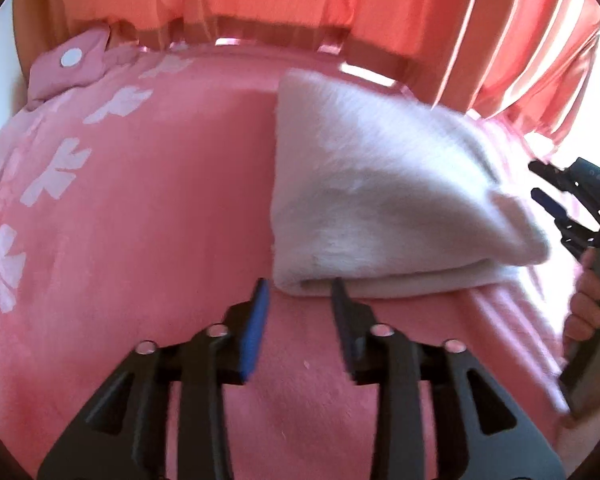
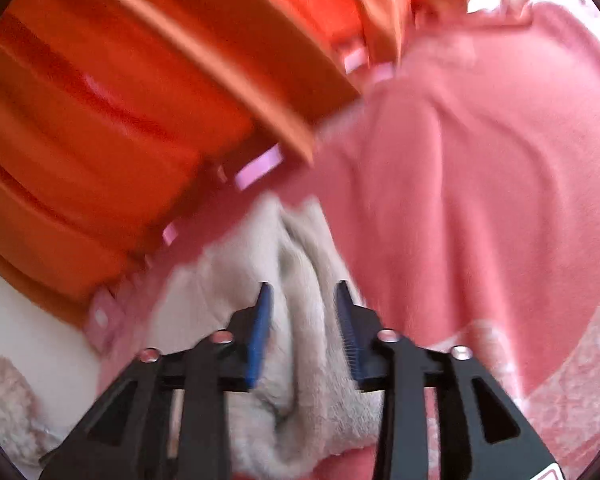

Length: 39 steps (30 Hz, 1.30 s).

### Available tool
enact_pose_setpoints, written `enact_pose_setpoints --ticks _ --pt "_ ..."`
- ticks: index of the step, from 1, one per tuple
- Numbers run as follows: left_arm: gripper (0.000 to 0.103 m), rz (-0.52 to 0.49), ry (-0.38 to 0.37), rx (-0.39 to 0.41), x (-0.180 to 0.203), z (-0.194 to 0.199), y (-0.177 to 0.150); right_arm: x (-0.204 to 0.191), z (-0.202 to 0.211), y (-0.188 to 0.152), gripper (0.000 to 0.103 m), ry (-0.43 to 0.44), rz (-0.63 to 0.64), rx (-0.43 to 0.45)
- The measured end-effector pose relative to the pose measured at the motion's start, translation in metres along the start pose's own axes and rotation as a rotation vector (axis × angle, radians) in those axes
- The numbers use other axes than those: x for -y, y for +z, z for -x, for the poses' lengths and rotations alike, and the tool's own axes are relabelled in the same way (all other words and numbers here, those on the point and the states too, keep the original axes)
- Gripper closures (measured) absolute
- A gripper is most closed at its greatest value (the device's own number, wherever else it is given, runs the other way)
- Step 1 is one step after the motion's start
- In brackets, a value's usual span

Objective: Fold small clothes

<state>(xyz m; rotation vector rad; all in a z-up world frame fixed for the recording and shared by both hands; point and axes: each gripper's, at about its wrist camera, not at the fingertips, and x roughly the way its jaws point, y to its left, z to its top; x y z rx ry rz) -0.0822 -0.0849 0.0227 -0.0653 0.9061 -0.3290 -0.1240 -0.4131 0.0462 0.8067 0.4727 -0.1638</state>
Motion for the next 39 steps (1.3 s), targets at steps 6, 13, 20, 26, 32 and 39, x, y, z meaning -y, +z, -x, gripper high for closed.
enact_pose_setpoints --ticks 6,13,20,26,32,39 --pt "0.051 -0.009 -0.023 0.118 0.011 0.027 0.027 -0.015 -0.049 -0.013 0.038 0.041 0.006 -0.243" --pt "0.051 -0.003 0.021 0.049 0.024 -0.013 0.039 -0.052 -0.007 -0.011 0.091 0.267 0.171 -0.051" --pt "0.05 0.001 0.073 -0.036 0.021 -0.046 0.026 -0.045 -0.061 -0.032 0.088 -0.152 0.263 -0.244" --pt "0.049 -0.012 0.091 -0.024 0.024 -0.045 0.024 -0.032 -0.028 -0.029 0.059 -0.07 0.099 -0.212" --pt "0.048 -0.046 0.108 -0.028 0.028 -0.047 0.023 -0.018 -0.032 -0.042 0.063 -0.066 0.051 -0.322" --pt "0.047 -0.04 0.101 -0.039 0.026 -0.049 0.024 -0.054 -0.001 -0.035 0.092 -0.07 0.226 -0.241"
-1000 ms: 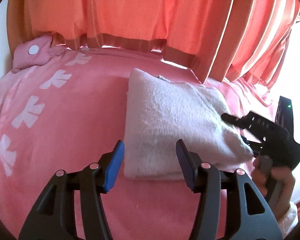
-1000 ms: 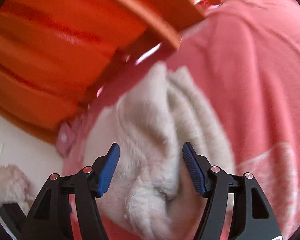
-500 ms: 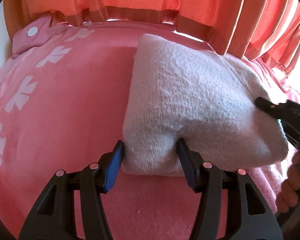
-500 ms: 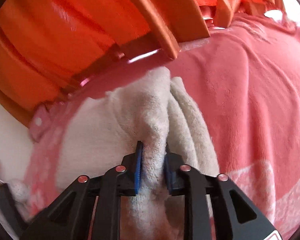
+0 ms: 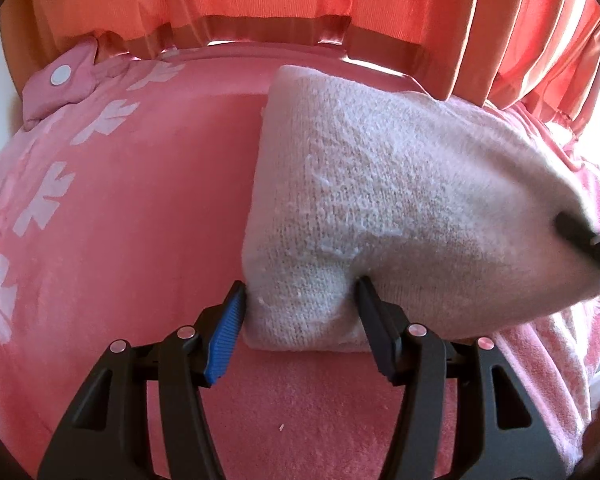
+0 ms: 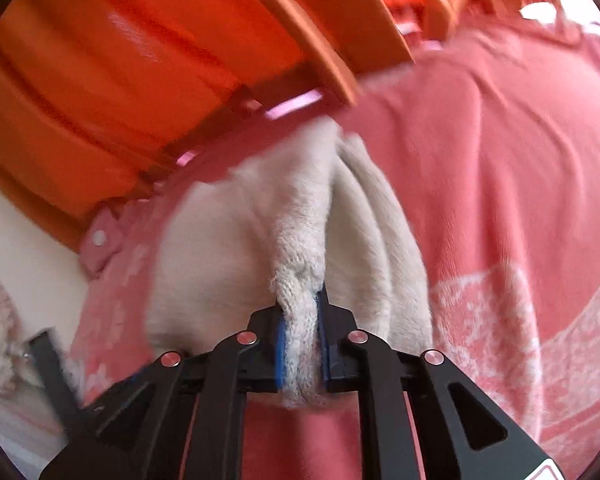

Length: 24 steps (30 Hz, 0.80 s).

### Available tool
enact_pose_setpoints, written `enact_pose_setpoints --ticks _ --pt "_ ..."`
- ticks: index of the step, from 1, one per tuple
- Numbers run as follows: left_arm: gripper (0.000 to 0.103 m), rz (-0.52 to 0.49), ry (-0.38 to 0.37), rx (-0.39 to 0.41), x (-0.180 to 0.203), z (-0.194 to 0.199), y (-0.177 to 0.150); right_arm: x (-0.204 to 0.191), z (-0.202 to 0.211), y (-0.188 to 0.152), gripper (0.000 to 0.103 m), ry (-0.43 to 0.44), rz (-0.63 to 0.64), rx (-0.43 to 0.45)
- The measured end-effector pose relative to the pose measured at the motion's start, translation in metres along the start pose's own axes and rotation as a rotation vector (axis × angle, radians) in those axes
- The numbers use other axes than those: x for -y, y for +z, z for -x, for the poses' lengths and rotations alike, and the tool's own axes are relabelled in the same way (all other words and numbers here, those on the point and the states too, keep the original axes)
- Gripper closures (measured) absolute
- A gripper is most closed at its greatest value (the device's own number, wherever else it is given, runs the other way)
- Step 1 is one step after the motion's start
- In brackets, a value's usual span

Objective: Fold small clothes

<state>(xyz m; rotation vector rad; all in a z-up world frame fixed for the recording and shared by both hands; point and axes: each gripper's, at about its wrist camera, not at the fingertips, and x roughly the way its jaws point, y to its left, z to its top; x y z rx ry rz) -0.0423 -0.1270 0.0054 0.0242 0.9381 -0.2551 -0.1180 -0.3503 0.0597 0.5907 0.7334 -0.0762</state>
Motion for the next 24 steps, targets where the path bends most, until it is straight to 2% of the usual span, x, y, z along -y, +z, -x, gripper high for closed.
enact_pose_setpoints --ticks 2,3,4,5,7,10,14,18,23,24 --pt "0.045 -0.003 0.0 -0.003 -0.002 -0.001 0.0 -0.001 -0.019 0.0 0.092 -0.108 0.064 -0.077" --pt "0.045 -0.003 -0.002 -0.005 -0.002 -0.001 0.0 0.005 -0.045 -0.005 0.092 -0.185 0.107 -0.178" --pt "0.045 -0.002 -0.005 -0.009 -0.003 -0.002 0.0 0.013 -0.059 -0.009 0.091 -0.176 0.084 -0.25" --pt "0.045 0.002 -0.003 -0.016 -0.003 -0.003 0.0 0.018 -0.059 -0.007 0.092 -0.144 0.054 -0.256" --pt "0.045 0.0 0.0 -0.013 -0.002 -0.003 0.0 0.013 -0.048 0.0 0.091 -0.148 0.106 -0.246" --pt "0.045 -0.005 0.007 -0.008 -0.001 -0.001 0.001 0.01 -0.03 0.006 0.088 -0.134 0.107 -0.227" --pt "0.045 -0.017 0.022 -0.004 0.001 0.0 0.0 0.002 -0.012 0.021 0.077 -0.106 0.105 -0.186" --pt "0.045 -0.02 0.028 -0.003 0.002 -0.001 0.0 -0.007 -0.031 0.049 0.066 -0.154 0.156 -0.154" --pt "0.044 -0.028 0.036 -0.003 0.003 -0.001 -0.001 -0.006 -0.083 0.074 0.063 -0.162 0.134 -0.203" --pt "0.044 -0.028 0.037 -0.003 0.003 -0.002 -0.001 -0.006 -0.092 0.075 0.067 -0.17 0.143 -0.213"
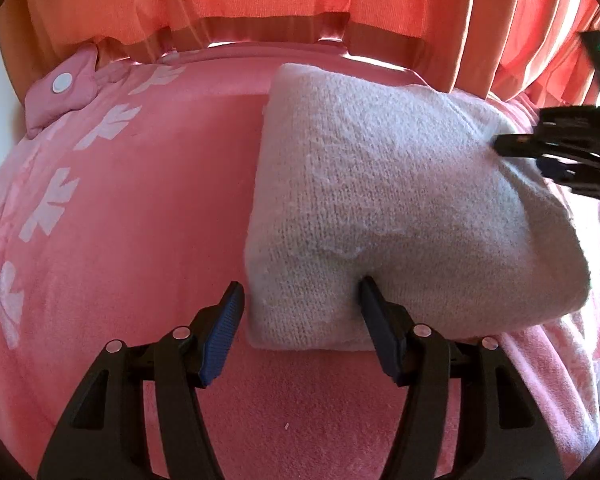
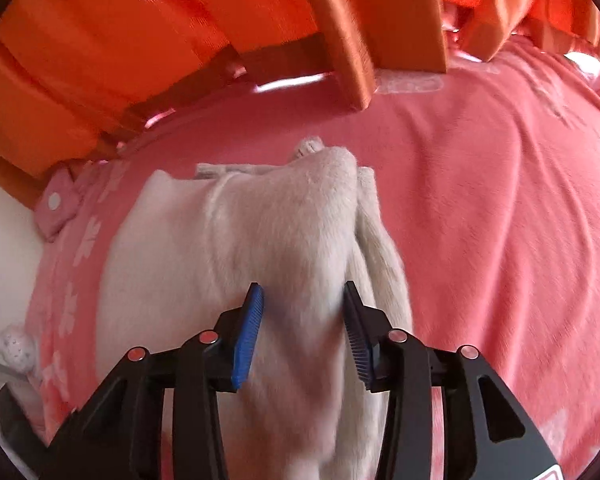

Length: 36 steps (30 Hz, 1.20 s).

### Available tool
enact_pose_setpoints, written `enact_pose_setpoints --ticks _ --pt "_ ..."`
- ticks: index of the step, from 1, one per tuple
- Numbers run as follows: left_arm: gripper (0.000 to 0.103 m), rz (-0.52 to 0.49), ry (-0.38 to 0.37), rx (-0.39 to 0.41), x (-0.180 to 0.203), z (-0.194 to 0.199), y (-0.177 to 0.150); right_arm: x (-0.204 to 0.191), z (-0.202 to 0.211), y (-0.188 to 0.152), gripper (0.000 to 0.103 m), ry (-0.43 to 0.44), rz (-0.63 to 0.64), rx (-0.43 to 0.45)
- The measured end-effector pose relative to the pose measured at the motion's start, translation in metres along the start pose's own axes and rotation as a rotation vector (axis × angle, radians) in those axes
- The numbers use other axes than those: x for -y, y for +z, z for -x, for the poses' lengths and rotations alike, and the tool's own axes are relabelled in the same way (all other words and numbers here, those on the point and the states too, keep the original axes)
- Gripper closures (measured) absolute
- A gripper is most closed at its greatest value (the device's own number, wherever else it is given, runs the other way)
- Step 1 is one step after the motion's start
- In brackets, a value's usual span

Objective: Fold small clothes

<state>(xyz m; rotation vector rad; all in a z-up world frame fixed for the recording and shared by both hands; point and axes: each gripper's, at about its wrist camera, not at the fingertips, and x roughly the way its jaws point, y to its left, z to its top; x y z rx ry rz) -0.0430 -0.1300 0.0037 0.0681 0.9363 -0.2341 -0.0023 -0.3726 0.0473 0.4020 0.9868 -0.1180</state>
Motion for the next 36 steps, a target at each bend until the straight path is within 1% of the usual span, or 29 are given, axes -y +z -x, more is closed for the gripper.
enact_pose_setpoints --ticks 1,2,3,4,5,6,7,8,9,10,12,13,15,16,17,18,19,21,22,23,24,25,26,28,29,30,32,33,36 --pt "0.044 0.001 0.0 0.001 0.0 0.0 0.0 -0.001 -0.003 0.003 0.091 0.001 0.006 0.011" --pt "0.043 0.003 -0.001 0.002 0.0 0.0 0.0 -0.003 -0.001 0.006 0.094 0.014 0.0 0.028" --pt "0.043 0.003 0.0 0.005 0.0 0.0 0.0 -0.004 0.009 0.008 0.094 0.036 -0.01 0.07" --pt "0.043 0.001 0.0 0.008 0.0 0.0 -0.001 -0.003 0.026 0.011 0.094 0.077 -0.021 0.135" --pt "0.042 -0.002 0.001 0.011 0.0 -0.001 -0.001 -0.002 0.032 0.011 0.094 0.09 -0.024 0.16" --pt "0.041 -0.005 0.003 0.013 0.0 -0.001 -0.001 0.001 0.031 0.011 0.094 0.08 -0.02 0.171" --pt "0.04 -0.004 0.006 0.015 0.001 -0.002 -0.001 0.004 0.011 0.012 0.094 0.021 -0.001 0.109" --pt "0.039 -0.005 0.007 0.014 0.001 -0.003 -0.001 0.006 -0.012 0.009 0.094 -0.005 0.015 0.021" --pt "0.039 -0.004 0.005 0.012 0.001 -0.004 -0.001 0.011 -0.026 0.005 0.094 0.004 0.021 -0.024" --pt "0.039 -0.001 0.002 0.009 0.001 -0.004 -0.001 0.014 -0.016 0.002 0.094 0.024 0.016 0.018" --pt "0.039 -0.005 -0.007 0.008 -0.002 -0.001 -0.001 0.016 0.011 0.001 0.09 0.058 -0.015 0.035" --pt "0.039 -0.001 -0.024 0.005 -0.005 0.003 -0.001 0.019 0.032 -0.004 0.084 0.082 -0.036 0.055" --pt "0.039 0.02 -0.066 0.007 -0.011 0.011 0.0 0.02 0.06 -0.017 0.076 0.102 -0.028 0.063" --pt "0.039 0.033 -0.095 0.014 -0.016 0.02 -0.001 0.022 0.072 -0.03 0.061 0.117 -0.016 0.042" --pt "0.035 0.039 -0.113 0.023 -0.018 0.026 -0.001 0.026 0.077 -0.04 0.049 0.133 -0.012 0.019" --pt "0.028 0.048 -0.132 0.041 -0.02 0.034 0.0 0.029 0.079 -0.054 0.047 0.162 -0.007 -0.021" --pt "0.026 0.058 -0.142 0.063 -0.021 0.041 0.001 0.03 0.078 -0.064 0.047 0.178 -0.005 -0.058" --pt "0.025 0.08 -0.137 0.104 -0.022 0.05 0.008 0.031 0.07 -0.073 0.047 0.192 0.004 -0.096" --pt "0.025 0.092 -0.134 0.117 -0.021 0.049 0.014 0.027 0.064 -0.077 0.047 0.179 0.019 -0.109" --pt "0.025 0.099 -0.116 0.115 -0.02 0.046 0.019 0.024 0.057 -0.078 0.048 0.163 0.031 -0.118" --pt "0.025 0.108 -0.094 0.111 -0.018 0.042 0.024 0.02 0.051 -0.079 0.054 0.132 0.049 -0.118" --pt "0.025 0.112 -0.076 0.109 -0.017 0.039 0.028 0.018 0.052 -0.077 0.082 0.11 0.056 -0.099" --pt "0.025 0.114 -0.043 0.102 -0.016 0.036 0.031 0.017 0.059 -0.073 0.09 0.115 0.049 -0.073" --pt "0.025 0.094 -0.001 0.095 -0.013 0.031 0.033 0.014 0.079 -0.068 0.092 0.123 0.058 0.005" --pt "0.025 0.08 0.014 0.091 -0.013 0.029 0.032 0.014 0.086 -0.065 0.092 0.097 0.074 0.037" --pt "0.024 0.058 0.026 0.08 -0.01 0.024 0.03 0.015 0.083 -0.066 0.092 0.07 0.087 0.038" --pt "0.023 0.026 0.037 0.044 -0.008 0.009 0.025 0.021 0.045 -0.071 0.091 -0.011 0.112 -0.086" --pt "0.023 0.019 0.038 0.028 -0.005 0.002 0.022 0.021 0.03 -0.077 0.089 -0.017 0.139 -0.106" --pt "0.023 0.008 0.049 0.033 -0.004 -0.002 0.019 0.014 0.047 -0.074 0.086 -0.019 0.145 -0.081"
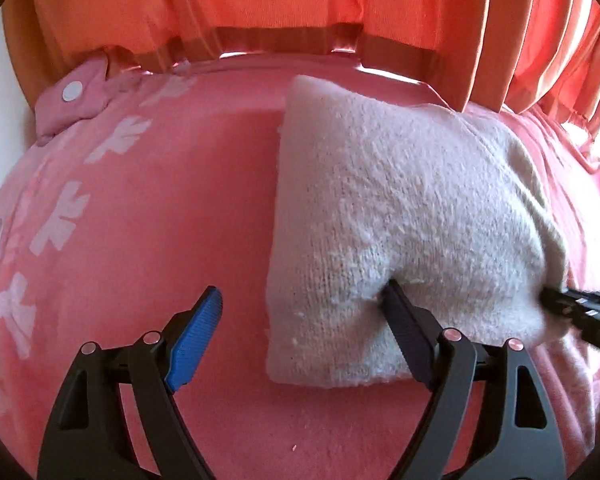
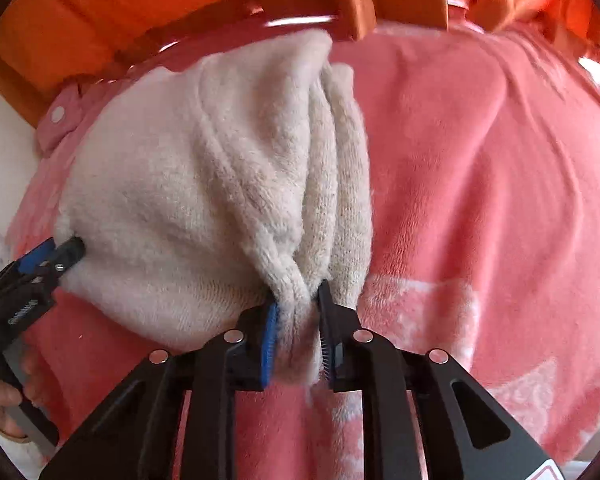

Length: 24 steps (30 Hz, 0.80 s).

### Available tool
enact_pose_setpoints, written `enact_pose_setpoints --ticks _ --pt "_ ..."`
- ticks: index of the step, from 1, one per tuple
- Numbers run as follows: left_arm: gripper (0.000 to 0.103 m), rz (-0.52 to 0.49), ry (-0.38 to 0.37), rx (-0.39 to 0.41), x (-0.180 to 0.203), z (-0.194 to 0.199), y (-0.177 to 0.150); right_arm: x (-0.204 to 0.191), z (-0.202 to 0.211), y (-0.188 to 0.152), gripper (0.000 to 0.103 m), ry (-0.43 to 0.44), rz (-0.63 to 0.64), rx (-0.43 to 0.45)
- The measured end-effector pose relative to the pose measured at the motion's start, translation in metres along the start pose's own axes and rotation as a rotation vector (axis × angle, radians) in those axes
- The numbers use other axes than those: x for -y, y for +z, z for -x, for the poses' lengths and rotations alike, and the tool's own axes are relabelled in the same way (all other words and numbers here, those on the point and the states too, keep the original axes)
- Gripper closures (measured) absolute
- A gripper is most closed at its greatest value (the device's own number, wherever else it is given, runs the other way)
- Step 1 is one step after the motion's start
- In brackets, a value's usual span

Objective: Fold small clothes

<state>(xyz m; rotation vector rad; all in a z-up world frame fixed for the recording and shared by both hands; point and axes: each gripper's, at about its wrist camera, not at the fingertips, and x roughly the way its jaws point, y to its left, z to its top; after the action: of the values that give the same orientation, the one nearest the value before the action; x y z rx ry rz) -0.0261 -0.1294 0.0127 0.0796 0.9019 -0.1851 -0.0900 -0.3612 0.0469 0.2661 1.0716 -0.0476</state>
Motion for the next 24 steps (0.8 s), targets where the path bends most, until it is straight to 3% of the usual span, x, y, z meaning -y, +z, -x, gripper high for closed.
enact_pose_setpoints --ticks 2,3,5,6,10,13,17,22,24 --pt "0.024 0.008 -0.029 -0.008 -0.003 0.007 0.002 0.001 0.013 0.0 0.071 0.037 -0.025 0.034" --pt "0.024 0.025 -0.067 -0.003 -0.006 0.013 0.004 0.002 0.019 0.001 0.064 0.054 -0.041 0.054" --pt "0.014 0.085 -0.17 0.004 -0.016 0.023 0.011 0.012 0.03 0.004 0.036 0.103 -0.108 0.109" --pt "0.013 0.115 -0.212 -0.006 -0.02 0.024 0.015 0.019 0.03 0.006 0.032 0.136 -0.148 0.119" --pt "0.012 0.183 -0.347 -0.128 -0.026 -0.002 0.028 0.03 -0.001 0.023 0.03 0.168 -0.212 0.049" --pt "0.012 0.231 -0.389 -0.231 -0.029 -0.03 0.028 0.031 -0.031 0.027 0.03 0.223 -0.249 -0.036" --pt "0.007 0.257 -0.457 -0.292 -0.025 -0.051 0.025 0.029 -0.049 0.032 0.022 0.255 -0.259 -0.051" --pt "0.005 0.206 -0.469 -0.26 -0.014 -0.058 0.031 0.029 -0.062 0.041 0.017 0.284 -0.28 -0.046" --pt "0.011 0.193 -0.468 -0.232 -0.009 -0.053 0.037 0.023 -0.059 0.045 0.029 0.269 -0.259 -0.014"
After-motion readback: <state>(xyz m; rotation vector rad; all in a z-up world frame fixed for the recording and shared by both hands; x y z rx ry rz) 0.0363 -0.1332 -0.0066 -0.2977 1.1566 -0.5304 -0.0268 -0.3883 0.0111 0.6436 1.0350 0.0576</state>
